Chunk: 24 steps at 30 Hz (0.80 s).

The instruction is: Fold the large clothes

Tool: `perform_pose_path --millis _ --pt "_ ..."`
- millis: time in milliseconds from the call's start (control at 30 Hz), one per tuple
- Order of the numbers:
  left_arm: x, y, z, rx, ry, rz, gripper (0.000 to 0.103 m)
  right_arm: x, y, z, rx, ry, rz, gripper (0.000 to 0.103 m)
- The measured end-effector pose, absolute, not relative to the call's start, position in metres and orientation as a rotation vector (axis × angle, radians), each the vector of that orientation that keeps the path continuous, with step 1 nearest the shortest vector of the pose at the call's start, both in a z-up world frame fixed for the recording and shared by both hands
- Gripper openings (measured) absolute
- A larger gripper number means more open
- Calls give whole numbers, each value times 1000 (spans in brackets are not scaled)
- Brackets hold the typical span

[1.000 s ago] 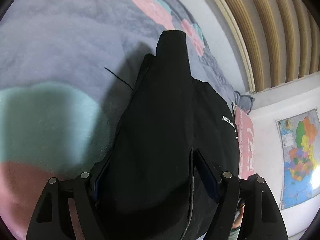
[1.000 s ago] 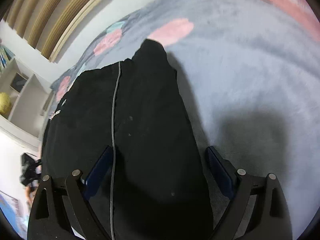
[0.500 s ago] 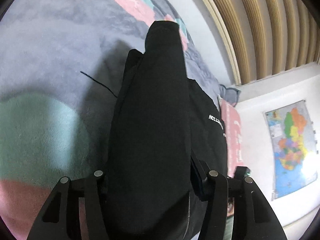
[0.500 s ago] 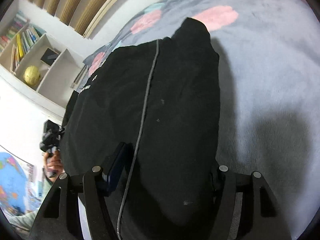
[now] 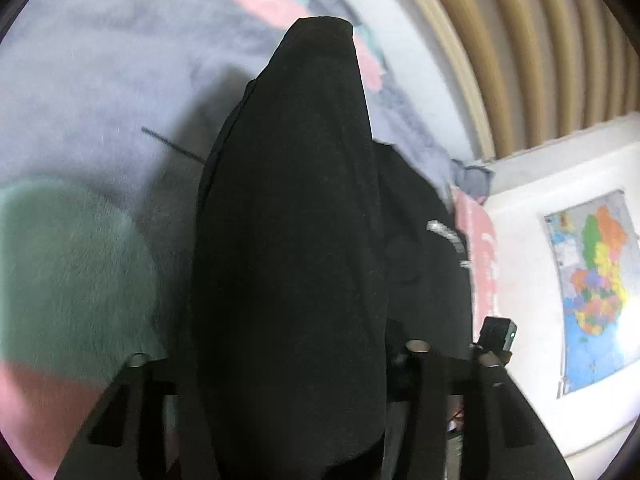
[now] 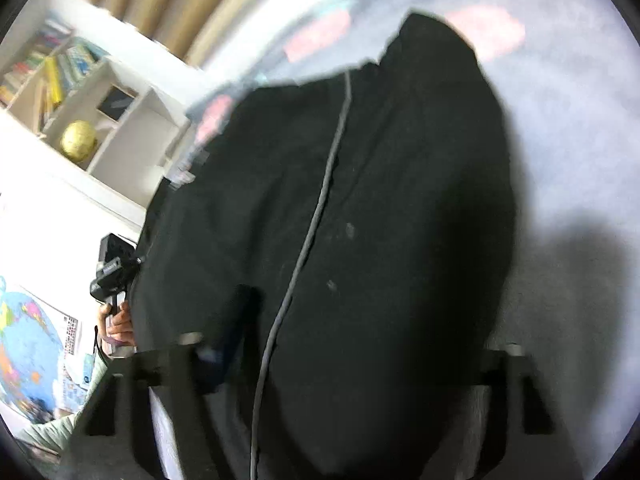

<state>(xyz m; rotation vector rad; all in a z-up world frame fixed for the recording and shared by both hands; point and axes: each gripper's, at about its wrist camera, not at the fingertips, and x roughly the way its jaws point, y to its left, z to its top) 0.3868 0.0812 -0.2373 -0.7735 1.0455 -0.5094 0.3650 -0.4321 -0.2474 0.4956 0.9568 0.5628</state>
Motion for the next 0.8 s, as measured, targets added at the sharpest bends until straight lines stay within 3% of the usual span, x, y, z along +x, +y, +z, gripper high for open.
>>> perform_pose_path --millis 100,300,467,667,800 --pt "367 78 -207 -778 981 -559 42 341 -424 -215 464 869 548 46" --pt "309 72 -133 -743 875 -645 42 272 -392 -135 327 756 560 45" --pt "241 95 -102 -729 823 -692 43 233 -394 -98 304 740 545 45" --pt "193 102 -115 -720 850 -690 43 223 -387 -113 283 811 509 45" --pt "193 112 -175 -762 966 -612 45 228 -391 -169 351 936 455 46"
